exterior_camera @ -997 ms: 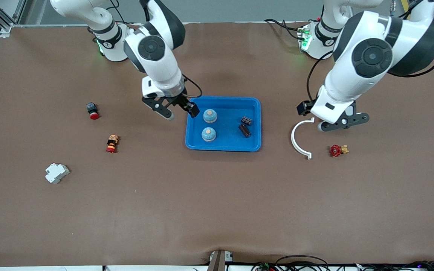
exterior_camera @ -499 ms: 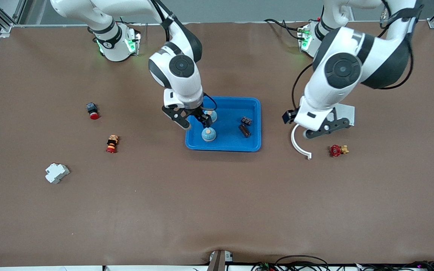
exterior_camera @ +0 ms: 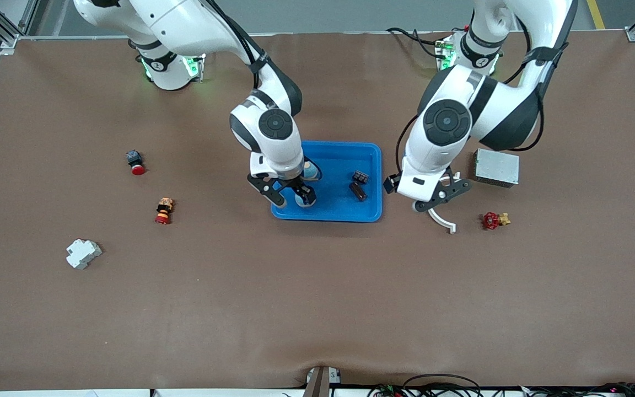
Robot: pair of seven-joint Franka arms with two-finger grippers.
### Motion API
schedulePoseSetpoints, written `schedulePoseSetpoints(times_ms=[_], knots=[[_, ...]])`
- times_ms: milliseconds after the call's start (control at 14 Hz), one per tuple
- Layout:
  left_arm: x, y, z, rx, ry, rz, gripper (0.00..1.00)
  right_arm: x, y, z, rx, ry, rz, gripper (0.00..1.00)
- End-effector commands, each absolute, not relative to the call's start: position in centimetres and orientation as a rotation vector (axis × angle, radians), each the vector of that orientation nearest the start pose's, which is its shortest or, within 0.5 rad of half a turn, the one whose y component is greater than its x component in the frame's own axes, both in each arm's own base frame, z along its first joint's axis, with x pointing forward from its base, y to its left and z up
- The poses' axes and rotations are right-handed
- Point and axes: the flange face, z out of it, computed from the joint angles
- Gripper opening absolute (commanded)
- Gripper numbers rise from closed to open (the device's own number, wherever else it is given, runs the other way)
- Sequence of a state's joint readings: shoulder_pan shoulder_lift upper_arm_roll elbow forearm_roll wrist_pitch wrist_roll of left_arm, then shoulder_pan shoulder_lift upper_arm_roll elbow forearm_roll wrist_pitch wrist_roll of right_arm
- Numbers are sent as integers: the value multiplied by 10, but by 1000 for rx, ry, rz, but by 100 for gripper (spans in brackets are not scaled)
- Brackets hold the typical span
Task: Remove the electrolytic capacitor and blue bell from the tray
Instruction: 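Grasp a blue bell with the right gripper while the left grasps a capacitor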
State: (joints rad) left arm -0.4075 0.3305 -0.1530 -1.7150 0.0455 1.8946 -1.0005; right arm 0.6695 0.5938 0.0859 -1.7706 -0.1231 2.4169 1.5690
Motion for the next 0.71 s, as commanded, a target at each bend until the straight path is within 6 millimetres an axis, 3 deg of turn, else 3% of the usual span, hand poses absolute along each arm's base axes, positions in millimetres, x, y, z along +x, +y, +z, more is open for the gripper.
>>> schedulePoseSetpoints(times_ms=[0, 356, 641], knots=[[535, -353, 360, -2968, -716, 155, 100, 492, 473, 218, -2887, 1153, -145, 100], [522, -390, 294, -2913, -855, 198, 100, 491, 473, 205, -2894, 1154, -140, 100], [511, -410, 253, -2887, -931, 234, 100, 489, 476, 196, -2889, 1148, -138, 100]])
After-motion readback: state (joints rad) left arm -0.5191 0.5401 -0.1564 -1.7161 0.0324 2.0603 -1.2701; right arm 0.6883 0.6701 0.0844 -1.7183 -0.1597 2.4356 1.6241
